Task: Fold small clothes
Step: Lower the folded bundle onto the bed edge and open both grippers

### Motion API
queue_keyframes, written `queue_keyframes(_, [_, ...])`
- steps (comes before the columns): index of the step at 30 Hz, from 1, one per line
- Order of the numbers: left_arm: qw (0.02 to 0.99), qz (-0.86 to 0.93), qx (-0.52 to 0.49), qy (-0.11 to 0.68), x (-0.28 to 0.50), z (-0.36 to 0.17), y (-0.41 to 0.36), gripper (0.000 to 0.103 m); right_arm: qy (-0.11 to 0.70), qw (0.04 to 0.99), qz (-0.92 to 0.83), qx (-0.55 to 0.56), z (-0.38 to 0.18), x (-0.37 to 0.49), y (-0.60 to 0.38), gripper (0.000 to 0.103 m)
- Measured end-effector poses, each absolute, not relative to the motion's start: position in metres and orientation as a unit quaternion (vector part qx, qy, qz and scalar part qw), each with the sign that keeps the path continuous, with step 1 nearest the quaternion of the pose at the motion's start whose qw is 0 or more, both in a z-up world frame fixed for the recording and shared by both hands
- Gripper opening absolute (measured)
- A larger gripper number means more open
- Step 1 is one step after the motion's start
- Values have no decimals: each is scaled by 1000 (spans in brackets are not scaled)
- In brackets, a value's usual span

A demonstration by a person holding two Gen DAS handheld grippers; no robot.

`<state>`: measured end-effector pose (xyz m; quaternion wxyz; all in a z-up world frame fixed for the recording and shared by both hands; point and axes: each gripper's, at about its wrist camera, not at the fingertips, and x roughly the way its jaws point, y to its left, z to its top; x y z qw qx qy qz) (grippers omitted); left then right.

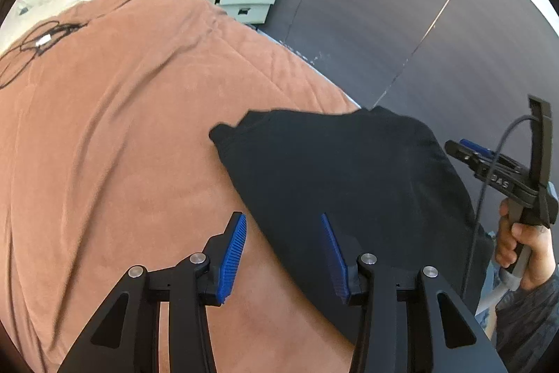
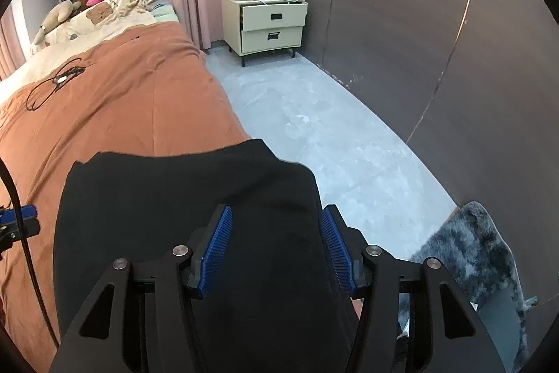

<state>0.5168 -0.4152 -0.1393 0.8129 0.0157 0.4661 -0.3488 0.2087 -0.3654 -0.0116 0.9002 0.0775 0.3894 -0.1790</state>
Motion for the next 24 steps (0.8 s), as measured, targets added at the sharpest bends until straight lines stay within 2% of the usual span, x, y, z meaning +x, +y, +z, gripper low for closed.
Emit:
queue_keyframes(4, [807, -357, 29, 469, 504, -140, -422, 46, 380, 908, -168, 52, 3, 173, -357, 52])
queue_keyframes(12, [785, -382, 63, 484, 480, -155, -447, 47, 388, 905, -160, 74, 4, 105, -363, 50])
queue_keyframes(14, [788, -379, 77, 479, 468, -157, -453, 51, 382, 905, -161, 93, 4, 86, -366, 50])
queue_keyframes(17, [789, -380, 73, 476, 457, -157, -456, 55, 386, 903, -159, 101, -8, 93, -367, 50])
queue_keyframes(24, [788, -383, 80, 476, 442, -164, -457, 55, 404, 893, -163, 115, -28, 110, -370, 50])
